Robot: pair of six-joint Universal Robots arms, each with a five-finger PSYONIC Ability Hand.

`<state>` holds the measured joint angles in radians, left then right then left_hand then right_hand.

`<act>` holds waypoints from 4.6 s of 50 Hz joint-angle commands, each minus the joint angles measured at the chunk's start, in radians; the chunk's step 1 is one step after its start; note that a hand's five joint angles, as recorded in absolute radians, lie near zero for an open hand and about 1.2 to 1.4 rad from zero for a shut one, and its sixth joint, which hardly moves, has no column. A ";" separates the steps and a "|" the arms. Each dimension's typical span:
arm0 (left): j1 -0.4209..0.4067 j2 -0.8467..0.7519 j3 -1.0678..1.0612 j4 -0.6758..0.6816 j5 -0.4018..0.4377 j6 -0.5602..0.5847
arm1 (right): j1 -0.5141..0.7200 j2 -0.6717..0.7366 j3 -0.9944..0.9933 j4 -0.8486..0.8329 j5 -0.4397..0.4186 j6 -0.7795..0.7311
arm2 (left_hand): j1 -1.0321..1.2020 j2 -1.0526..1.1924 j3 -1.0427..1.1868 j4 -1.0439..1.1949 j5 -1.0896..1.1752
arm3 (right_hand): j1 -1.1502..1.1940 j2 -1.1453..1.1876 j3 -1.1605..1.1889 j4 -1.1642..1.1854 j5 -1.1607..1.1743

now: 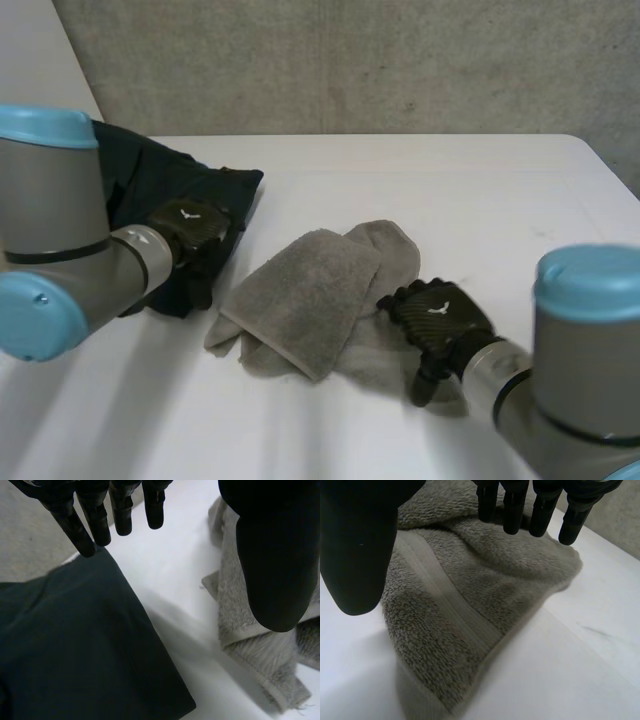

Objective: Fold the laundry.

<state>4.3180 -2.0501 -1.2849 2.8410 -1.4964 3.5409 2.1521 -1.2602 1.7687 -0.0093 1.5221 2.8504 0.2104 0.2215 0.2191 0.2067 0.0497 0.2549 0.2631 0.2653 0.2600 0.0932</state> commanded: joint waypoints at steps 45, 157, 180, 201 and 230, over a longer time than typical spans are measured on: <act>-0.101 0.136 0.019 -0.035 -0.079 -0.165 | -0.216 0.368 -0.608 -0.163 0.174 -0.089 | 1.186 1.175 1.177 1.190 1.172 | -0.080 -0.089 -0.091 -0.085 -0.093; 0.110 -0.283 0.151 0.376 -0.116 0.357 | -0.273 -0.117 -0.078 -0.141 -0.198 -0.217 | -0.036 -0.047 -0.045 -0.032 -0.050 | 1.141 1.133 1.131 1.136 1.128; 0.206 -0.331 0.478 0.346 -0.180 0.299 | -0.275 -0.094 -0.074 -0.146 -0.157 -0.226 | 1.186 1.175 1.177 1.190 1.172 | 1.141 1.133 1.131 1.136 1.128; 0.371 -0.495 0.967 0.310 -0.236 0.420 | -0.255 -0.097 -0.075 -0.144 -0.157 -0.226 | 1.186 1.175 1.177 1.190 1.172 | 1.141 1.133 1.131 1.136 1.128; 0.220 -0.119 0.428 0.290 -0.119 0.328 | -0.270 -0.231 -0.153 -0.116 -0.175 -0.174 | -0.036 -0.047 -0.045 -0.032 -0.050 | 1.141 1.133 1.131 1.136 1.128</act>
<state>4.5904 -2.3002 -0.7401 3.1737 -1.6268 3.9744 1.8803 -1.4552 1.6693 -0.1384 1.3570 2.6550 0.1991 0.2017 0.2057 0.1993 0.0468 1.1143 1.1726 1.1870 1.1956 1.0165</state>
